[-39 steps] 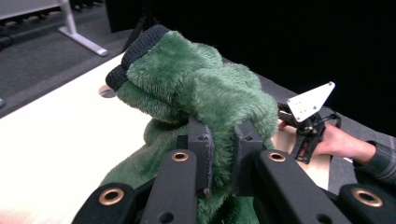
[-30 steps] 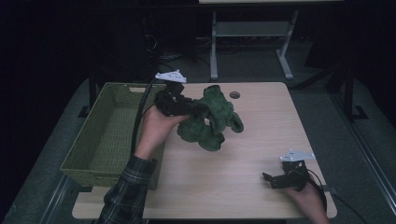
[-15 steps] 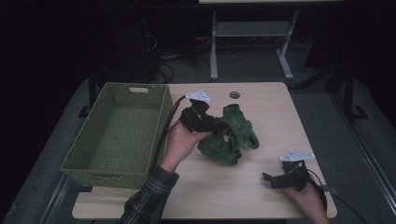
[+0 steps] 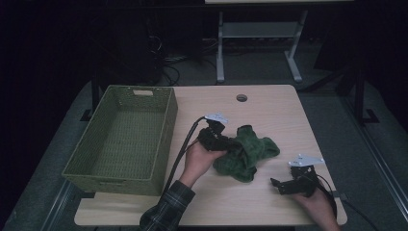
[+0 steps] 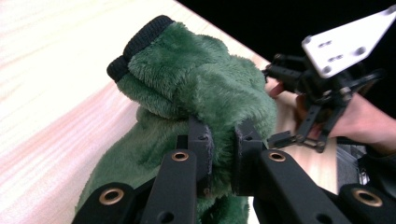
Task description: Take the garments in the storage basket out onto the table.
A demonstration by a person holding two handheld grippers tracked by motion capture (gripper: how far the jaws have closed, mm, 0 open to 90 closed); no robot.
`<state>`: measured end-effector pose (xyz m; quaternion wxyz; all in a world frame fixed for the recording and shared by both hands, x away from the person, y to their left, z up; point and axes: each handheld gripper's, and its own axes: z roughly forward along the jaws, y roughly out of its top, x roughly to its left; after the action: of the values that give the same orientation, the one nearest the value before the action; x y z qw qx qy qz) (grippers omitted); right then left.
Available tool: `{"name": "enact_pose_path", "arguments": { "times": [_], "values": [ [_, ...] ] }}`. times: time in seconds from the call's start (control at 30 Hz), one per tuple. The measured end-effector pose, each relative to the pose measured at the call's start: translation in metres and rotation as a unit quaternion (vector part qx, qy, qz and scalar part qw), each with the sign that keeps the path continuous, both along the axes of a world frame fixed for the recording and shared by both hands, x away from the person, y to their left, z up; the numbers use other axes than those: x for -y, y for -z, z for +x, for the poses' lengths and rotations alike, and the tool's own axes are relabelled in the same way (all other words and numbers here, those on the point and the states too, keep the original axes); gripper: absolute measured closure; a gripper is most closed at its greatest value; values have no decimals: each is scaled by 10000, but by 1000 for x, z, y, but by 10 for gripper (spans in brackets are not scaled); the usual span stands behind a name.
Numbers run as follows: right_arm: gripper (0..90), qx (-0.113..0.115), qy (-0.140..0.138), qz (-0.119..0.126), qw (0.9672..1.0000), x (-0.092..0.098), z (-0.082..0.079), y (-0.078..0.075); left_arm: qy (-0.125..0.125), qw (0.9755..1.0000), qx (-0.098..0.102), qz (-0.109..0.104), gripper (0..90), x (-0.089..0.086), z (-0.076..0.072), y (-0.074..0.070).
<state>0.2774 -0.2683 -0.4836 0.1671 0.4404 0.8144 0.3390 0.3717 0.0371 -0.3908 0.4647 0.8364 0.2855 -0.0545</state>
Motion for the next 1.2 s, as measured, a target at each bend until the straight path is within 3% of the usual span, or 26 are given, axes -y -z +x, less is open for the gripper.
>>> {"name": "enact_pose_path", "arguments": {
  "times": [0.5, 0.6, 0.67, 0.77, 0.9, 1.03, 1.2],
  "values": [
    [0, 9, -13, -7, 10000, 0, 0, 0, 3, 9978, -131, 657, 810, 14, 25, 55],
    [0, 1, -6, -3, 10000, 0, 0, 0, 20, 9975, -149, 695, 805, 15, 27, 62],
    [0, 0, -1, -2, 10000, 0, 0, 0, -16, 9979, -118, 638, 769, 13, 26, 59],
    [0, -1, -1, -2, 10000, 0, 0, 0, -60, 9981, 8, 611, 635, 11, 23, 52],
    [0, 0, -1, -2, 10000, 0, 0, 0, -93, 9991, 216, 349, 526, 0, 10, 27],
    [0, 1, -1, -2, 10000, 0, 0, 0, -4, 9989, 371, 272, 544, -9, -4, 12],
    [0, 4, -4, -3, 10000, 0, 0, 0, 92, 9989, 392, 246, 629, -11, -20, 9]
  ]
}}
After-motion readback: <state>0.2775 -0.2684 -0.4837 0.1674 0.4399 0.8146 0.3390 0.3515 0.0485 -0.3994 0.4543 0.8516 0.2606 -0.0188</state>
